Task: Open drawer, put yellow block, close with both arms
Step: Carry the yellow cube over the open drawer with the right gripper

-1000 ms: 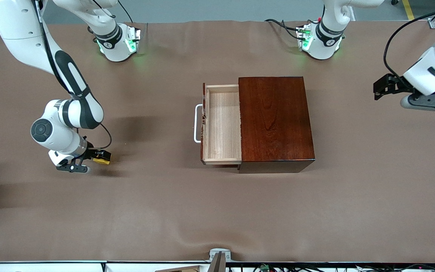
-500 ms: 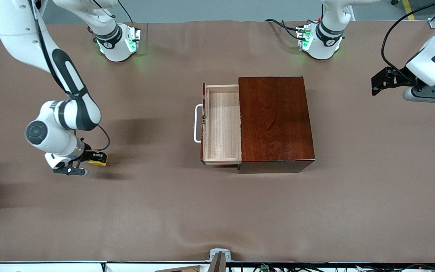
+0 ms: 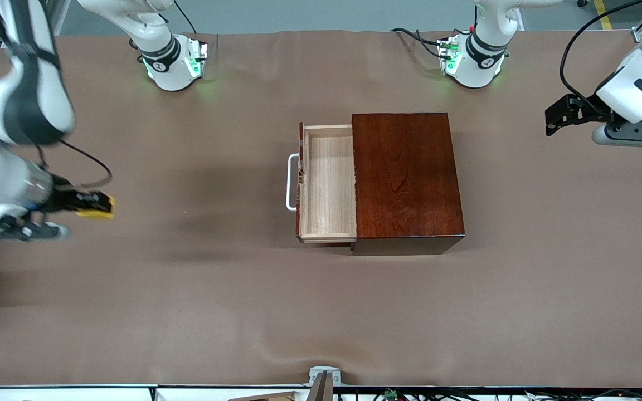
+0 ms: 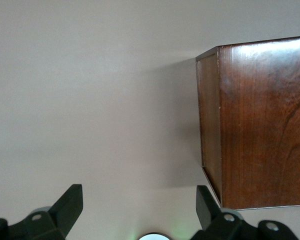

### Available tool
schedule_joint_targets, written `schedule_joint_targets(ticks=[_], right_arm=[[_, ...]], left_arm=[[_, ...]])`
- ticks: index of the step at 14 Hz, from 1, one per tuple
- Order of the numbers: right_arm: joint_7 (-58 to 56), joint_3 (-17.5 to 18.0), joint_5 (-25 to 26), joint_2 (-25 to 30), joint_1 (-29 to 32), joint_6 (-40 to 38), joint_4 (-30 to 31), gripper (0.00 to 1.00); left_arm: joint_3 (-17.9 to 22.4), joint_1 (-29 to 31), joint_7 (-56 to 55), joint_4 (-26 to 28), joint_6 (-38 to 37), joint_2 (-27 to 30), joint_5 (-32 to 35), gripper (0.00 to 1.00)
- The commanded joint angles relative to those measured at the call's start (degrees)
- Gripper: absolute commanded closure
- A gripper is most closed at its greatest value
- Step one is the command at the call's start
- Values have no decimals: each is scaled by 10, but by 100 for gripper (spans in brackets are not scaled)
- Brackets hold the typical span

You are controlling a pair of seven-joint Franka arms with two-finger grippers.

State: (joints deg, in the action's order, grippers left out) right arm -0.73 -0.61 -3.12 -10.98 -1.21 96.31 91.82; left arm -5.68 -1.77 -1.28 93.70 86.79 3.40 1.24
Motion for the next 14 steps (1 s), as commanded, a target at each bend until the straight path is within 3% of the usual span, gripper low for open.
schedule_joint_targets(ticks=[1,6,10,14], right_arm=[[2,1,0,-5,-26,-75,-75,100],[214,2,-15,-17,-159,-68,-97,100],[357,0,-22,-109,-289,-10,-174,100],[449,1,-22,-200,-366,40,-247,100]], left_arm=[[0,4,-3,-10,-8,-3,-5,0],[2,5,1,-16,23,-24,-10,0],[-3,-3,-5,-20,29,-30,0,0],[-2,3,-4,-20,41,-30,0,0]])
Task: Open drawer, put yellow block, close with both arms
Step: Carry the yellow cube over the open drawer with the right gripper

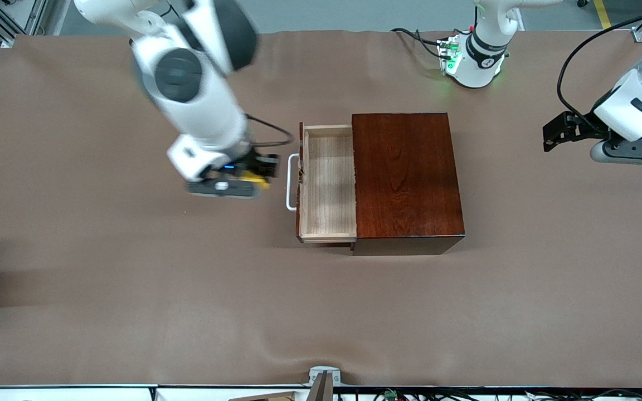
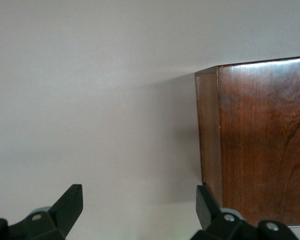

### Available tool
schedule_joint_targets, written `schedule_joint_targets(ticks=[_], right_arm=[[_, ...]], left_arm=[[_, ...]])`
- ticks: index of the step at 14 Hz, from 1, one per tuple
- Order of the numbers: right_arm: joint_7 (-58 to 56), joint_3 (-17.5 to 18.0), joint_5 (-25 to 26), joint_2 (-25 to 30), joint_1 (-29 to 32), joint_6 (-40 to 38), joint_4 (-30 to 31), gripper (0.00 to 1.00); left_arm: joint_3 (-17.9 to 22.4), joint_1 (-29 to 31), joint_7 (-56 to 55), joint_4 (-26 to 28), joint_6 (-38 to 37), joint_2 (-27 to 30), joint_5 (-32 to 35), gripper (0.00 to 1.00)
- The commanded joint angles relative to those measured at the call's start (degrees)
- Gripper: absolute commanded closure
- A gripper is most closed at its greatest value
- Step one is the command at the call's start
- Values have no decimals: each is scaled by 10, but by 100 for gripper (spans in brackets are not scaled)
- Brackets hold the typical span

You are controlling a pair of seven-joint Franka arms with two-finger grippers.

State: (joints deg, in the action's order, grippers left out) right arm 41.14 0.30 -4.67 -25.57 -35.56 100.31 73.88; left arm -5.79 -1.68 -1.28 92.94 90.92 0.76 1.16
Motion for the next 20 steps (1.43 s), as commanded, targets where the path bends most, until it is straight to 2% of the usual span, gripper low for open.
schedule_joint_targets(ticks=[1,9,16,19,20], right_arm=[[37,-8,-6,-71,-33,21,-73,100],[62,-9,-5,-150,-55,146,-68,100],[65,-9,-2,-183,-60,180,-66,100],[64,-9,-7,-183,-61,177,-66,78],[64,-9,-9,-183,-63,176,-66,78]], left_arm=[[-1,2,-4,-14,0,-3,2,0],[-3,-1,-3,-14,1,-2,7,0],[-3,-3,-3,-14,1,-1,7,0],[-3,-3,-3,-14,1,-1,7,0],[-3,-2,-3,-14,1,-1,7,0]])
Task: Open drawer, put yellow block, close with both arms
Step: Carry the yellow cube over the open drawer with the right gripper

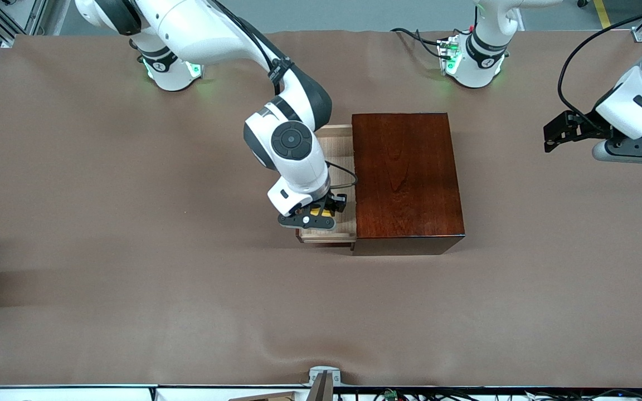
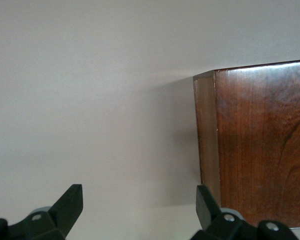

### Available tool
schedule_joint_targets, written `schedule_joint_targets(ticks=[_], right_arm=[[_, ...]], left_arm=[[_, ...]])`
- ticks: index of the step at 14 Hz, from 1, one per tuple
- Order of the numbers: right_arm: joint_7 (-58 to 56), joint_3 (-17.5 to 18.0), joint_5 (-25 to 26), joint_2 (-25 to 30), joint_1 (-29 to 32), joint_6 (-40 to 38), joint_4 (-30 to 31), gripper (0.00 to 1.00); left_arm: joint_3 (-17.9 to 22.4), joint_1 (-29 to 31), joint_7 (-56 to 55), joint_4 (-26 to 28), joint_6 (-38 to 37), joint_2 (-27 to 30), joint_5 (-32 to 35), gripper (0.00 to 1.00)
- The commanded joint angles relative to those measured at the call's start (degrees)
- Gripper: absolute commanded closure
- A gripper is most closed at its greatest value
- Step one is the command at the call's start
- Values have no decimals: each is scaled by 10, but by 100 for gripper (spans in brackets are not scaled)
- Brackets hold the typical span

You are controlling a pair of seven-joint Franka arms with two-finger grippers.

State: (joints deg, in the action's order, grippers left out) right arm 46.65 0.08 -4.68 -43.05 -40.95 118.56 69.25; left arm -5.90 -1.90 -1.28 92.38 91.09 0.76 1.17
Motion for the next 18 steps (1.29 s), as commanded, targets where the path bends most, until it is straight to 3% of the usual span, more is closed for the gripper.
schedule_joint_targets(ticks=[1,2,4,5,8,11,18], right_arm=[[9,-7,-9,-7,-11,-8,-19,77],[10,-7,-9,-7,-14,-9,-18,68],[29,-7,-7,-7,-17,-5,-12,12],[31,-7,-6,-7,-17,-5,-12,0],[27,-8,-2,-1,-17,-13,-12,0],[25,-10,-4,17,-5,-99,-29,0],[23,-11,-5,146,22,-248,-46,0]], left_arm=[[-2,1,-3,-8,0,-1,7,0],[-2,1,-3,-8,0,-2,7,0],[-2,1,-3,-8,0,-2,7,0],[-2,1,-3,-8,0,-2,7,0],[-2,1,-3,-8,0,-2,7,0],[-2,1,-3,-8,0,-2,7,0],[-2,-1,-3,-8,0,-2,7,0]])
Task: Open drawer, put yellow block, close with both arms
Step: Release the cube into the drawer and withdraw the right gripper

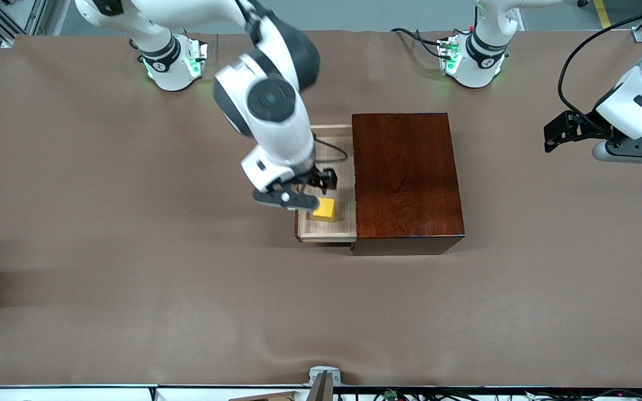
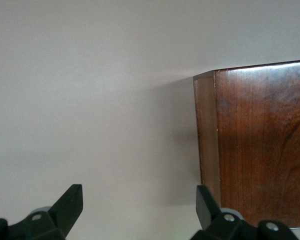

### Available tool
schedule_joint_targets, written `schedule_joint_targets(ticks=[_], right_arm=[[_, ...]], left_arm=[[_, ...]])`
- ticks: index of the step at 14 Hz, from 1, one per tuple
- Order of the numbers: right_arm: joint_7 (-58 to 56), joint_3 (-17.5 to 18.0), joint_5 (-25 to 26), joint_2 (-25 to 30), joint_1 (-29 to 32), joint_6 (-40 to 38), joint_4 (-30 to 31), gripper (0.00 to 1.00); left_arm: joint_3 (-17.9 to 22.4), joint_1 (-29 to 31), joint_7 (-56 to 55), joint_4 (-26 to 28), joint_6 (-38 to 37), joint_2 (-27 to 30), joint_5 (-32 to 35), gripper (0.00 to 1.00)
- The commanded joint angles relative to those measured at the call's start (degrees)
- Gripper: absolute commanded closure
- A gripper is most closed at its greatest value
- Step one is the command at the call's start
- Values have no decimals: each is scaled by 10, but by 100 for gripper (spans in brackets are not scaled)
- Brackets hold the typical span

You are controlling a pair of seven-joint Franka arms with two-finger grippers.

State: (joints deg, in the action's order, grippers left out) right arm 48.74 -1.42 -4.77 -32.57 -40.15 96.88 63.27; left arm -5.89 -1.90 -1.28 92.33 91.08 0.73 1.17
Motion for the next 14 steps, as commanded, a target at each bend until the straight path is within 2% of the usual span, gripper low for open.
schedule_joint_targets(ticks=[1,3,6,10,14], right_arm=[[-4,4,-5,62,26,-54,15,0],[-49,5,-2,110,57,-94,18,0],[-115,0,4,178,119,-141,62,0],[-273,-2,27,268,217,-143,155,0],[-371,-2,37,312,307,-136,207,0]], left_arm=[[-2,-1,-3,-8,1,-2,7,0],[-2,0,-3,-7,0,-2,7,0],[-2,0,-3,-8,0,-2,6,0],[-2,4,-1,-7,0,-2,7,0],[-2,4,1,-6,0,-2,6,0]])
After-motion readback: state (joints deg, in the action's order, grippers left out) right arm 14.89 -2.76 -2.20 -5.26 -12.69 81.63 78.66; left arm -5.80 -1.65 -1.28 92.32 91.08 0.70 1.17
